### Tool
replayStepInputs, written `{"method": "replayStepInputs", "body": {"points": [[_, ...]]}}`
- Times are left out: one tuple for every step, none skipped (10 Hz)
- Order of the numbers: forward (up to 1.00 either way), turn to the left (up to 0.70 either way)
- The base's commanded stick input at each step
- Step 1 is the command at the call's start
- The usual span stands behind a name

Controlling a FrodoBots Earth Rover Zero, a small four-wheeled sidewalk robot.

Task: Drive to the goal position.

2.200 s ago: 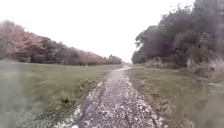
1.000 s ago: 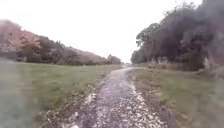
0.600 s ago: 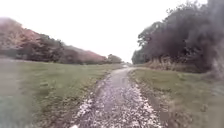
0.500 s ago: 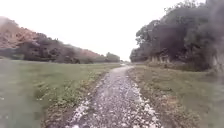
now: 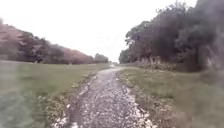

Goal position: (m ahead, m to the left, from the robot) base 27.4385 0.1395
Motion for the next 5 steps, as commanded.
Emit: {"method": "replayStepInputs", "body": {"points": [[1.00,0.00],[1.00,0.00],[1.00,0.00],[1.00,0.00],[1.00,0.02]]}}
